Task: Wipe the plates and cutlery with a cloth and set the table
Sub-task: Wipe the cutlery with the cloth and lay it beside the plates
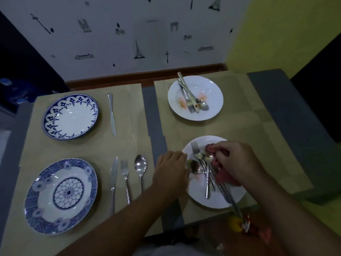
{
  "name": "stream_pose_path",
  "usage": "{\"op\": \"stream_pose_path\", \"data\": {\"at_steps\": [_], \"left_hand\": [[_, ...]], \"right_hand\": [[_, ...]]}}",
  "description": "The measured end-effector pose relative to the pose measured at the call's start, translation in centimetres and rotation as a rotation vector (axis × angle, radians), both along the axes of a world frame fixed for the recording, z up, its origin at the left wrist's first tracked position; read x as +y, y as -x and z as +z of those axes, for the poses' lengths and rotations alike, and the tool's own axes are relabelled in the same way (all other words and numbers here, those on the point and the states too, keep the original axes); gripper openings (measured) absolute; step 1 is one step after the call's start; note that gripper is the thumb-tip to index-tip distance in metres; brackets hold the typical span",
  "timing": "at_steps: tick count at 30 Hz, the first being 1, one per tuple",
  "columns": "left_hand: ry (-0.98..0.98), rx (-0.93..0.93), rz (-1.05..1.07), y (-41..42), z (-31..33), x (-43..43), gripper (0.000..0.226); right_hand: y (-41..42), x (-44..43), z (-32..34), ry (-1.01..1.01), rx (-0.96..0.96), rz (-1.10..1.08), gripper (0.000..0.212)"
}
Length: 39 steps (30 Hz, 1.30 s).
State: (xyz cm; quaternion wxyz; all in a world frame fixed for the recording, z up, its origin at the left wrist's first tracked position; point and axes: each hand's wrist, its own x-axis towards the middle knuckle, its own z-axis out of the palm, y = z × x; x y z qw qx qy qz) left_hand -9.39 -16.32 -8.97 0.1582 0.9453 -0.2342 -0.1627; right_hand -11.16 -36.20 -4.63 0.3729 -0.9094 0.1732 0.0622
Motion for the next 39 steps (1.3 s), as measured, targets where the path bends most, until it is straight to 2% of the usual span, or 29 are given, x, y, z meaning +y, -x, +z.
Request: {"op": "stream_pose_path", "data": {"at_steps": [2, 4, 10, 17, 23, 26, 28, 30, 32, 33, 35, 37, 39], "left_hand": [[0.031, 0.025, 0.075, 1.3, -0.2, -1.2, 0.033], [0.009, 0.045, 0.115, 2.4, -0.7, -2.6, 0.028], [0.125, 0.212, 0.317, 3.8, -1.8, -5.2, 0.026], [0.234, 0.297, 0.624, 0.8, -2.4, -7.9, 0.029], [0.281, 0.335, 0.783, 0.0, -3.8, -9.2, 0.02], [0.39, 0.342, 0.851, -0.5, -3.3, -9.0, 0.021], [0.481, 0.293, 0.853, -0.8, -2.5, -8.2, 0.022], [0.545, 0.216, 0.827, -1.3, -1.2, -7.1, 0.022], [0.577, 0.172, 0.796, -1.9, -0.1, -6.4, 0.02], [0.582, 0.162, 0.782, -2.1, 0.5, -6.0, 0.022], [0.584, 0.203, 0.761, -2.3, 1.2, -5.5, 0.026], [0.588, 0.287, 0.723, -1.7, 1.9, -5.1, 0.023], [0.603, 0.349, 0.676, -0.5, 2.6, -4.9, 0.023]], "right_hand": [[0.9, -1.3, -0.4, 0.014, 0.013, 0.001, 0.024], [1.8, -2.4, -0.9, 0.002, 0.013, -0.003, 0.022], [2.7, -4.8, -2.2, -0.069, 0.03, -0.023, 0.018], [2.7, -5.1, -2.4, -0.132, 0.0, 0.031, 0.016], [2.6, -4.9, -2.6, -0.202, -0.011, 0.038, 0.014], [2.5, -5.2, -2.5, -0.284, -0.018, 0.001, 0.024], [2.3, -5.5, -2.4, -0.3, -0.002, -0.025, 0.041], [2.0, -5.6, -2.0, -0.422, 0.049, -0.037, 0.061], [1.5, -5.6, -1.3, -0.511, 0.084, -0.021, 0.062], [1.3, -5.4, -0.8, -0.505, 0.078, 0.006, 0.058], [0.9, -4.7, -0.1, -0.356, -0.004, 0.082, 0.054], [0.7, -3.7, 0.4, -0.19, -0.169, 0.195, 0.055], [0.8, -2.7, 0.7, -0.142, -0.285, 0.309, 0.058]]}}
